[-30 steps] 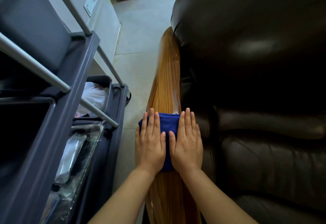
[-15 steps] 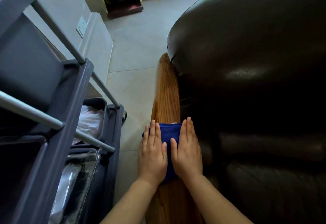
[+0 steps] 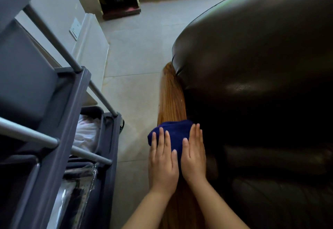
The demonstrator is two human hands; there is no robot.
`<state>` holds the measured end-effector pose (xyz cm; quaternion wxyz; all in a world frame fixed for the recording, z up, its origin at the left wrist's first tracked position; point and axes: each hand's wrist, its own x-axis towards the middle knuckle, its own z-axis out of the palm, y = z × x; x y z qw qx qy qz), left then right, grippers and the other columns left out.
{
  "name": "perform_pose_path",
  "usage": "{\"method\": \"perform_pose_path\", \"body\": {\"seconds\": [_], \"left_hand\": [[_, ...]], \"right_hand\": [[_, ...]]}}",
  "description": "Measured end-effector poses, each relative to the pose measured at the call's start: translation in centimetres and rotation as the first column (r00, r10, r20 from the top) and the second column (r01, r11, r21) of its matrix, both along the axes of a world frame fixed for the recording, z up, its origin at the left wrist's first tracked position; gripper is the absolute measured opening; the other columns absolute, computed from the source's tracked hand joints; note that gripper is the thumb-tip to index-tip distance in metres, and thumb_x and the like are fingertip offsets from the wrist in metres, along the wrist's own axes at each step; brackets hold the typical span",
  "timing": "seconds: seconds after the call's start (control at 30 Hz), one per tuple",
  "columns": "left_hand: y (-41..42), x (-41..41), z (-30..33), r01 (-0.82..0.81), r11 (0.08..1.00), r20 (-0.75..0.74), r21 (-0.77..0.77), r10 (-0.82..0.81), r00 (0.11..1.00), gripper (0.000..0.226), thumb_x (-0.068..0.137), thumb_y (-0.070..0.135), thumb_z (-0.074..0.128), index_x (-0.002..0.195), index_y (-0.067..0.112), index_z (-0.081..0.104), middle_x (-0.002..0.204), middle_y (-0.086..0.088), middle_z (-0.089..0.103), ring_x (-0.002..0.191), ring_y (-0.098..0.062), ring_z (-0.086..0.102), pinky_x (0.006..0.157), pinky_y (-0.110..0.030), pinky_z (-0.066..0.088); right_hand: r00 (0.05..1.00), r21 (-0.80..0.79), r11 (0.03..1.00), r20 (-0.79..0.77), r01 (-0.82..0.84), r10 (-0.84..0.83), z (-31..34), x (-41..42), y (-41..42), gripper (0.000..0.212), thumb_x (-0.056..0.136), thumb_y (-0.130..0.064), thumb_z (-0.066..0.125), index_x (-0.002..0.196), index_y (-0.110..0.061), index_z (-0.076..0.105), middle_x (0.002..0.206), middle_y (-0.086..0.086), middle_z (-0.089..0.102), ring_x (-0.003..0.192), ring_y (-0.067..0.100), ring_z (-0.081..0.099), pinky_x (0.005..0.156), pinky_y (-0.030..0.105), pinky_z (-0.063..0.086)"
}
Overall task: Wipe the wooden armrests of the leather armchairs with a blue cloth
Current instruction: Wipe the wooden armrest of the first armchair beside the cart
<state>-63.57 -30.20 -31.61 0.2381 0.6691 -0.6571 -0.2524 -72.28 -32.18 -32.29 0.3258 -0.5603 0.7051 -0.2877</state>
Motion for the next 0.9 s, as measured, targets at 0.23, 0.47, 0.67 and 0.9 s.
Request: {"method": "perform_pose_path", "body": {"seconds": [0.23, 0.47, 0.67, 0.9], "left_hand": [[-5.9, 0.4, -0.1, -0.046, 0.999, 0.03, 0.016, 0.046, 0.998, 0.052, 0.099, 0.029, 0.025, 0.14, 0.025, -0.006, 0.15, 0.012, -0.01, 0.14, -0.006, -0.013, 0.115, -0.029, -0.003], [-6.3, 0.0, -0.3, -0.05, 0.999, 0.047, -0.006, 0.05, 0.998, 0.053, 0.098, 0.022, 0.029, 0.14, 0.023, -0.003, 0.153, 0.01, -0.003, 0.14, -0.008, -0.012, 0.119, -0.029, 0.004], [-6.1, 0.0, 0.0, -0.03, 1.0, 0.072, 0.009, 0.029, 0.997, 0.054, 0.098, 0.021, 0.029, 0.142, 0.019, -0.002, 0.157, 0.003, 0.002, 0.142, -0.009, -0.009, 0.119, -0.028, 0.004], [-2.9, 0.4, 0.2, 0.021, 0.997, 0.175, 0.069, -0.033, 0.984, 0.055, 0.099, 0.026, 0.024, 0.141, 0.02, -0.011, 0.157, 0.001, -0.01, 0.143, -0.014, -0.015, 0.12, -0.031, -0.001]], "right_hand": [[0.989, -0.081, 0.988, -0.079, -0.132, 0.126, -0.4, -0.2, -5.9, 0.056, 0.09, -0.042, 0.013, 0.14, -0.03, -0.009, 0.147, -0.017, -0.018, 0.136, -0.002, -0.019, 0.111, 0.021, -0.005], [0.948, -0.123, 0.963, -0.244, -0.239, 0.204, -1.1, -0.3, -6.5, 0.053, 0.091, -0.041, 0.008, 0.14, -0.022, -0.001, 0.15, -0.013, -0.012, 0.137, 0.001, -0.023, 0.11, 0.015, -0.013], [0.908, -0.125, 0.939, -0.322, -0.321, 0.267, -1.2, -0.5, -6.5, 0.048, 0.098, -0.025, 0.025, 0.14, -0.019, 0.0, 0.15, -0.008, -0.012, 0.135, 0.006, -0.029, 0.11, 0.018, -0.017], [0.884, -0.019, 0.941, -0.348, -0.339, 0.311, -1.2, -0.3, -2.8, 0.056, 0.098, -0.031, 0.022, 0.138, -0.022, -0.017, 0.144, -0.01, -0.032, 0.133, 0.007, -0.036, 0.104, 0.015, -0.026]]}}
